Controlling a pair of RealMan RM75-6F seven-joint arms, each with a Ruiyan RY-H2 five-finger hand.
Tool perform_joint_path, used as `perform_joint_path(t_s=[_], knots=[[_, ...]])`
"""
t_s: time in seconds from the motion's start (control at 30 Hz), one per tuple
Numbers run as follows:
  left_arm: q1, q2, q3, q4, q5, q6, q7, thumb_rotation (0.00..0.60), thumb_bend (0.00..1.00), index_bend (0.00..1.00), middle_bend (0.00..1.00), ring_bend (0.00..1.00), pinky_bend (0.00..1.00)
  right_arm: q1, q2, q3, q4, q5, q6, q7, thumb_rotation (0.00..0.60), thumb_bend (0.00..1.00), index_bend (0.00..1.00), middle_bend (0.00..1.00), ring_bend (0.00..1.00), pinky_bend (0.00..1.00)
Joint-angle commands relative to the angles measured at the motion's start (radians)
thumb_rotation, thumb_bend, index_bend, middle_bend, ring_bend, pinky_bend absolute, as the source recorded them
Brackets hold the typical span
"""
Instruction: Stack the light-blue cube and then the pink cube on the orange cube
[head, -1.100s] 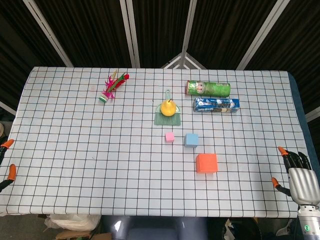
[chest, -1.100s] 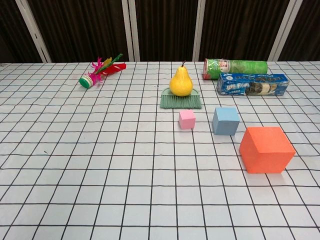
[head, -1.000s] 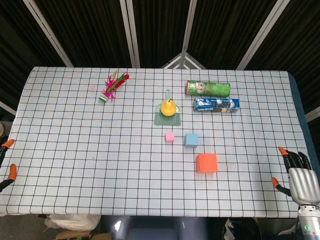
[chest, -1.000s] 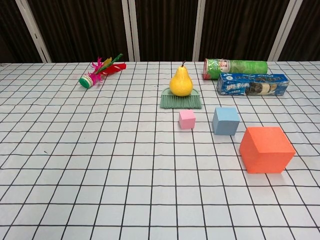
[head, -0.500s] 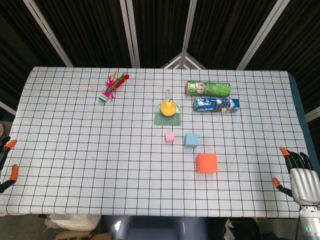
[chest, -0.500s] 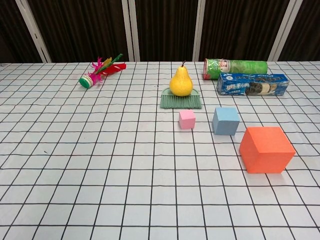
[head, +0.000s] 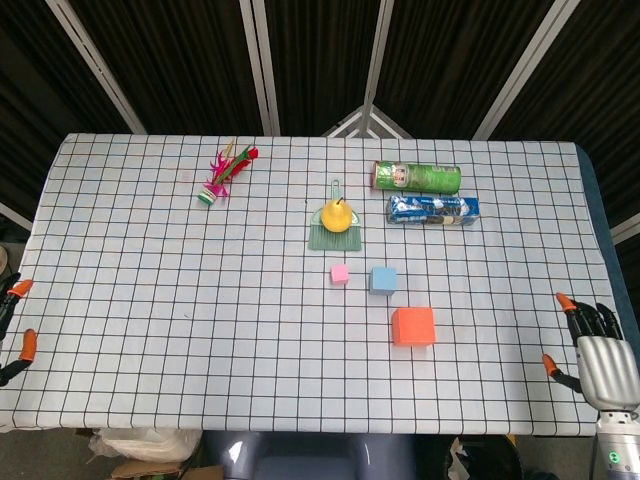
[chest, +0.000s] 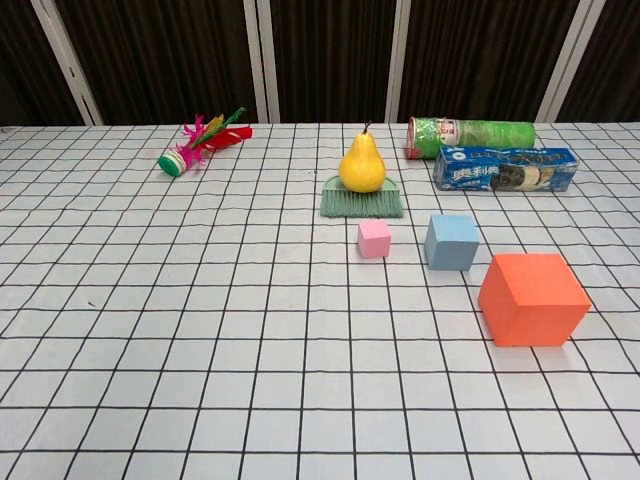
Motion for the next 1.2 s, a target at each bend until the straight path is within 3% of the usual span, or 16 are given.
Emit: perform_joint_path(t_s=[0.03, 0.1, 0.17, 0.27, 0.33, 0.5, 0.67, 0.9, 1.2], knots=[[0.001, 0.002, 0.000, 0.001, 0.000, 0.001, -0.006, 0.600, 0.60, 0.10, 0.05, 0.00, 0.00, 0.024, 0.006, 0.017, -0.011, -0.036, 0.008, 0.033, 0.600, 0.33, 0.05, 0.25, 0.33, 0.21], [0.000, 0.002, 0.000, 0.003, -0.002, -0.004, -0.008, 0.600, 0.60, 0.10, 0.05, 0.00, 0.00, 0.050, 0.025, 0.040, -0.046, -0.057, 0.008, 0.026, 0.600, 0.32, 0.08, 0.40, 0.49, 0.37], [-0.003, 0.002, 0.001, 0.003, -0.003, -0.010, -0.006, 0.600, 0.60, 0.10, 0.05, 0.00, 0.00, 0.076, 0.041, 0.065, -0.091, -0.063, 0.000, 0.001, 0.600, 0.32, 0.13, 0.63, 0.68, 0.54], [-0.004, 0.002, 0.003, 0.002, 0.002, -0.012, -0.001, 0.600, 0.60, 0.10, 0.05, 0.00, 0.00, 0.127, 0.048, 0.111, -0.176, -0.039, -0.039, -0.043, 0.600, 0.32, 0.19, 0.92, 0.89, 0.71], [-0.004, 0.002, 0.003, 0.001, 0.002, -0.010, -0.001, 0.600, 0.60, 0.10, 0.05, 0.00, 0.00, 0.168, 0.038, 0.139, -0.229, 0.003, -0.088, -0.067, 0.600, 0.32, 0.21, 0.99, 0.97, 0.78], [-0.004, 0.004, -0.001, 0.003, -0.007, -0.013, -0.008, 0.600, 0.60, 0.10, 0.05, 0.00, 0.00, 0.270, 0.050, 0.162, -0.336, 0.170, -0.286, -0.174, 0.600, 0.31, 0.22, 1.00, 1.00, 0.89], [-0.009, 0.003, -0.001, 0.005, -0.010, -0.024, -0.004, 0.600, 0.60, 0.10, 0.05, 0.00, 0.00, 0.361, 0.010, 0.188, -0.381, 0.375, -0.364, -0.355, 0.600, 0.31, 0.23, 1.00, 1.00, 0.91], [-0.014, 0.001, -0.003, 0.002, -0.019, -0.036, 0.004, 0.600, 0.60, 0.10, 0.05, 0.00, 0.00, 0.480, -0.133, 0.241, -0.396, 0.625, -0.321, -0.521, 0.600, 0.31, 0.30, 1.00, 1.00, 0.95], [-0.023, 0.003, -0.007, 0.003, -0.040, -0.062, 0.003, 0.600, 0.60, 0.10, 0.05, 0.00, 0.00, 0.616, -0.329, 0.303, -0.330, 0.847, -0.189, -0.682, 0.600, 0.31, 0.33, 1.00, 1.00, 0.96]])
